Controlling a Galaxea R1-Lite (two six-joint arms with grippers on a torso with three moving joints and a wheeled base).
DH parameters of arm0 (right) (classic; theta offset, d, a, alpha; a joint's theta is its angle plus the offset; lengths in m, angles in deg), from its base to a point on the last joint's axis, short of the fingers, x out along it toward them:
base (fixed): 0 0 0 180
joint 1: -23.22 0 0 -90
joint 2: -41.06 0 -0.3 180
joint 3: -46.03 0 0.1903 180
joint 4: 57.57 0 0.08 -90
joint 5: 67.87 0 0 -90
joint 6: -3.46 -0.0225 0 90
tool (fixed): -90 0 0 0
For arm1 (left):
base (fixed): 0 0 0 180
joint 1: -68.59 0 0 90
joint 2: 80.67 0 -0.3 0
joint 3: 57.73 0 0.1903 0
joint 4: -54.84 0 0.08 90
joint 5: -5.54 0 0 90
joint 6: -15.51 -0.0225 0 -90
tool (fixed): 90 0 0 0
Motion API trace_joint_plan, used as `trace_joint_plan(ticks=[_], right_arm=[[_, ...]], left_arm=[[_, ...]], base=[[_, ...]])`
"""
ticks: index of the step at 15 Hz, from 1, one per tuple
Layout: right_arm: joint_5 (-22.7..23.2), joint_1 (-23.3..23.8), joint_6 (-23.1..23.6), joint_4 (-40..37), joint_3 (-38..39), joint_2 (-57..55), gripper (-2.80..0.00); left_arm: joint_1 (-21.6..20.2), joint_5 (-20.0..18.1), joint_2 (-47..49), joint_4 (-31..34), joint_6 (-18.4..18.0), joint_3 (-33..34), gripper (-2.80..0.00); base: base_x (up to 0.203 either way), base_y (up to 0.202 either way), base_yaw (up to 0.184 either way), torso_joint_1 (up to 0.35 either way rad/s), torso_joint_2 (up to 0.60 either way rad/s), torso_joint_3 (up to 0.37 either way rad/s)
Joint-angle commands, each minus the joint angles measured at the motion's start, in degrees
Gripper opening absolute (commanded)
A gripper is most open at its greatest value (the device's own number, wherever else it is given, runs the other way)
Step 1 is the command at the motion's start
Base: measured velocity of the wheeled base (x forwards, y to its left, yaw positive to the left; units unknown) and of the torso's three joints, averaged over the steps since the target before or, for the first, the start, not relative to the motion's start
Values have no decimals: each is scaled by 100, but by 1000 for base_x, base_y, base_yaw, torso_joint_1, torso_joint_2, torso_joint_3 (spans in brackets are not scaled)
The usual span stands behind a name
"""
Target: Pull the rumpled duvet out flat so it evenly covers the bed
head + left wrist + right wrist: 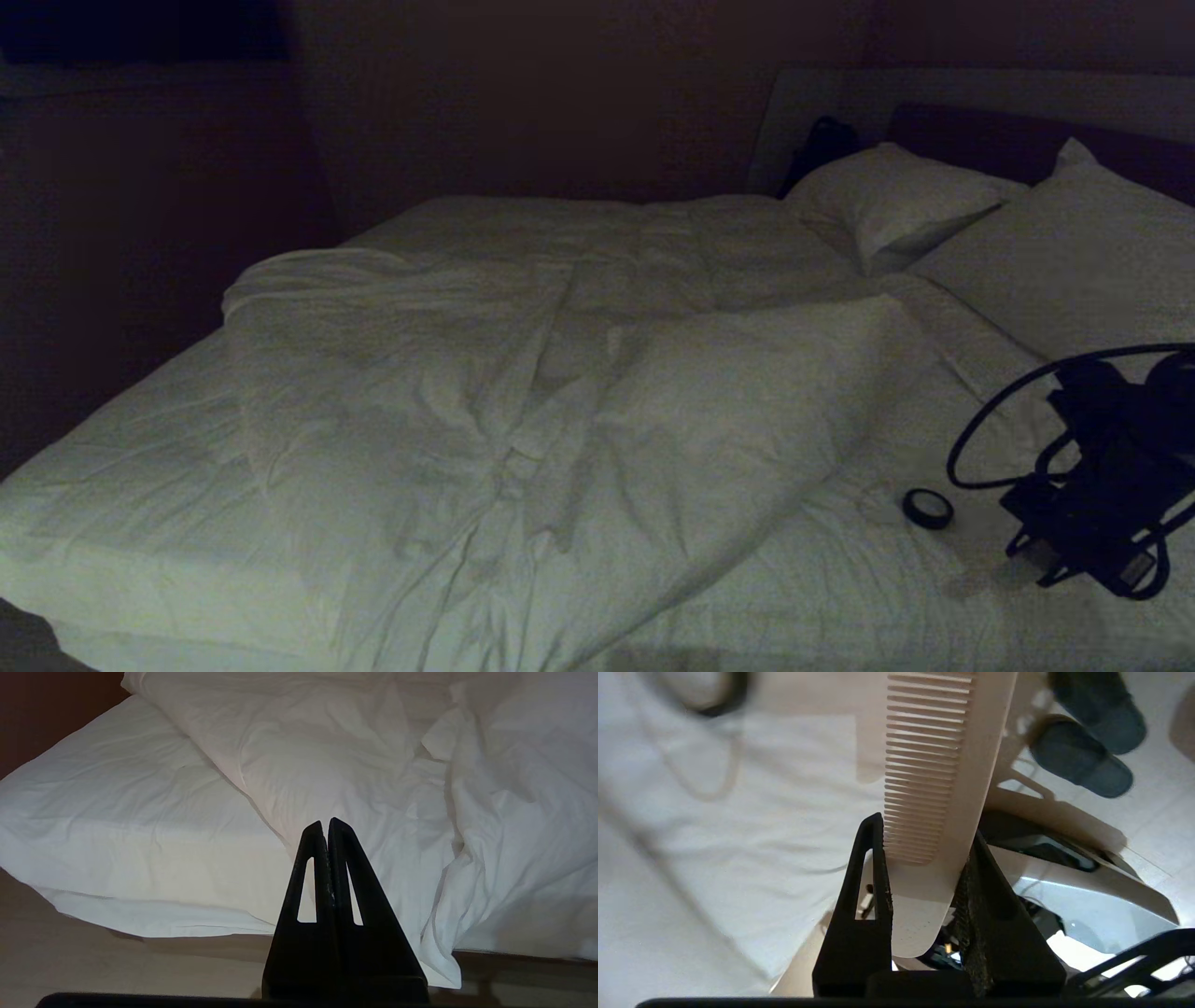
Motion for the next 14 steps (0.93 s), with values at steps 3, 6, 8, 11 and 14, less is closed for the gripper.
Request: trace_joint_plan(ticks=[3,6,8,11,14], right_arm=[[-3,695,440,1116,731,94,-280],[-16,988,553,1440,1013,174,-280],[-16,1245,696,1594,1155,221,-280],[37,1915,964,2016,1253,54,-280],[70,2293,1075,2090,1245,-114,-280]], left_arm=[[-2,1,2,-1,-2,2,-280],[-2,-4,2,-1,-2,2,-280],[-2,-4,2,-1,-2,2,-280],[-2,-4,2,-1,-2,2,-280],[-2,2,2,-1,-2,-4,-280]], base=[[0,0,0,0,0,0],[0,0,0,0,0,0],[0,0,0,0,0,0],[0,0,0,0,0,0],[0,0,0,0,0,0]])
